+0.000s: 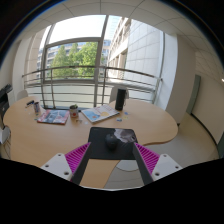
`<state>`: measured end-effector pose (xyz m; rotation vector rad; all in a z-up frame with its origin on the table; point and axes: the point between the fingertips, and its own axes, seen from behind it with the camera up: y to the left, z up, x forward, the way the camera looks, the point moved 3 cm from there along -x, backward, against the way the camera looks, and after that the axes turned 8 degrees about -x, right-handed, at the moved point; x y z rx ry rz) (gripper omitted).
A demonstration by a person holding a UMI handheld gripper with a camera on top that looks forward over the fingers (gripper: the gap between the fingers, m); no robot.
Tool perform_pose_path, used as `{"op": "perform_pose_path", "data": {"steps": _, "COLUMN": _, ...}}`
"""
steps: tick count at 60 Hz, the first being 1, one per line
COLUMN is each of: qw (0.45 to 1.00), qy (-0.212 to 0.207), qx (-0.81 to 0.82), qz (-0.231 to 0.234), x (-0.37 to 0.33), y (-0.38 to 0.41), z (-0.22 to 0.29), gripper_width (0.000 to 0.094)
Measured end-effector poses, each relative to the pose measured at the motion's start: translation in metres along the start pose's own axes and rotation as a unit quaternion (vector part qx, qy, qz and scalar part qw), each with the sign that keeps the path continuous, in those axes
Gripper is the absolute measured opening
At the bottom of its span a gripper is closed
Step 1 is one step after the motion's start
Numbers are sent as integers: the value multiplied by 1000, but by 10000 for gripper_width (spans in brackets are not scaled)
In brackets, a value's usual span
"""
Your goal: Arrange mouse
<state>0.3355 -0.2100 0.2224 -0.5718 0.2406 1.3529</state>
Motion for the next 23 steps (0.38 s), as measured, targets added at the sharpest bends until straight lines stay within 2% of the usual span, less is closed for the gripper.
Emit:
{"op": "perform_pose_path", "data": {"steps": 12, "qw": 1000, "qy": -3, "qx": 6, "qz": -3, "x": -60, "y": 6, "z": -11, "gripper_width": 844}}
{"op": "perform_pose_path", "data": {"steps": 23, "qw": 1000, "qy": -6, "qx": 9, "qz": -3, "x": -86, "y": 10, "z": -14, "gripper_width": 844}}
